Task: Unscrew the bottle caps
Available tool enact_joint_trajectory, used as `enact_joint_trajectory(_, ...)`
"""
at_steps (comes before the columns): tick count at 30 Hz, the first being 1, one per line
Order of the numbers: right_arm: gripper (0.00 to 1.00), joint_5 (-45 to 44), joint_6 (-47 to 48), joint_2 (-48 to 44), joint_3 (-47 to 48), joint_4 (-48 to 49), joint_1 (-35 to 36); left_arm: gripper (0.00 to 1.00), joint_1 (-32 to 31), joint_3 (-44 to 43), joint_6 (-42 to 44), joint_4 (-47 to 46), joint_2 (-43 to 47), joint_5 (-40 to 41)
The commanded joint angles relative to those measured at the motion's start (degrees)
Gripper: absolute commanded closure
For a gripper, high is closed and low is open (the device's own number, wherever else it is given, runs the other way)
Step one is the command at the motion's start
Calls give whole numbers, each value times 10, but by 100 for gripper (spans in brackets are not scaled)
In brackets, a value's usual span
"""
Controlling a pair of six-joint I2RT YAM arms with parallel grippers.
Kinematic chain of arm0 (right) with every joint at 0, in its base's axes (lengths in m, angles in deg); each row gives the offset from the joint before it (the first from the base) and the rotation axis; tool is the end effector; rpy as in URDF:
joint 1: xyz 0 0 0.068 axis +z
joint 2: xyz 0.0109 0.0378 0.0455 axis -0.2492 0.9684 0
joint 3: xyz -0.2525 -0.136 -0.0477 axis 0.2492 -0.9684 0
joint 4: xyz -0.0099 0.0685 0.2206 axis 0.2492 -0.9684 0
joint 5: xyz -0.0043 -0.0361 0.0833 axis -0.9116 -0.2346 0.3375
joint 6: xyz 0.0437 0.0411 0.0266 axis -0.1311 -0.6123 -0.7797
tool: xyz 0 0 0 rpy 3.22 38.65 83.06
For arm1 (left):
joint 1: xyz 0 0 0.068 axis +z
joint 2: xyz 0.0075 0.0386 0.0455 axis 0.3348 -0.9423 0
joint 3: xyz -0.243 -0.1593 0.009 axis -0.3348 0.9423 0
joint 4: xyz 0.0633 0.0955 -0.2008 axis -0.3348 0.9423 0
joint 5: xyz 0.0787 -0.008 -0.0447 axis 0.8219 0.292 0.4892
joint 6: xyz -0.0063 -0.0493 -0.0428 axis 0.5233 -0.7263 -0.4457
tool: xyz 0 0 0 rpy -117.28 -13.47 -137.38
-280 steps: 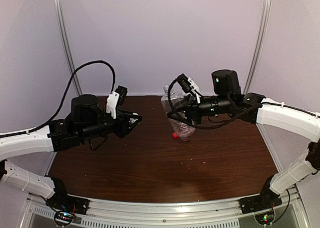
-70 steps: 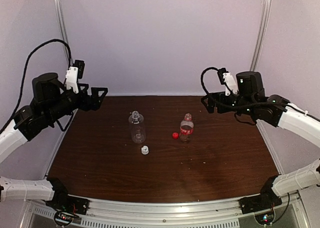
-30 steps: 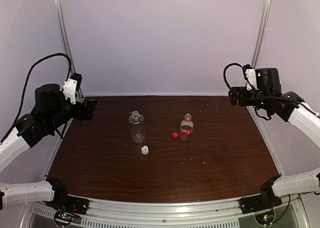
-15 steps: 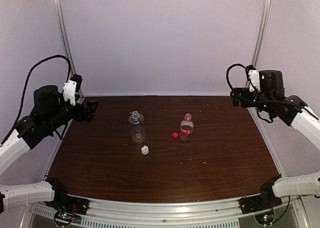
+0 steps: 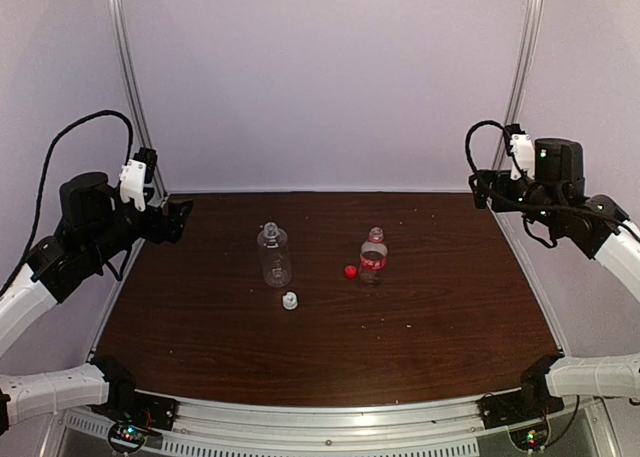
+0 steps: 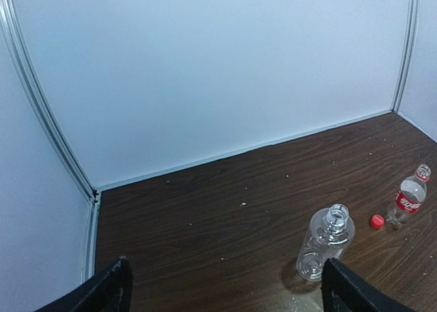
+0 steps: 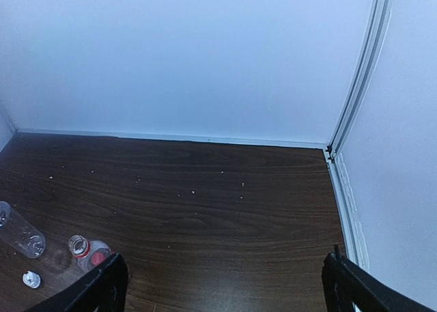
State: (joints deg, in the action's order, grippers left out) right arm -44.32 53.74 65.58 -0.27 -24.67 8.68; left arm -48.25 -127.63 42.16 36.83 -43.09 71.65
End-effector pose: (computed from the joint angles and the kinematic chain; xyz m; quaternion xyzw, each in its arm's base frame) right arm 0.1718 0.0633 0.3875 -0.0592 0.8165 0.0805 0.5686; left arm 0.1367 -0.0622 0.3570 0.0869 0.7761 -0.1042 0.6158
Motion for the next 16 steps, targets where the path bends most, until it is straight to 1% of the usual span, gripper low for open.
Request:
enact_joint_trajectory(1, 0, 0, 7, -15, -7, 17, -4, 2, 6, 4, -3, -32, 2, -10)
enact_joint_trajectory(13, 0, 1, 7, -20, -15, 18, -4, 2, 11, -1, -1, -28, -4, -24)
enact_joint_trajectory(16, 0, 20, 9, -21, -17, 23, -4, 2, 11, -2, 0, -25, -4, -26)
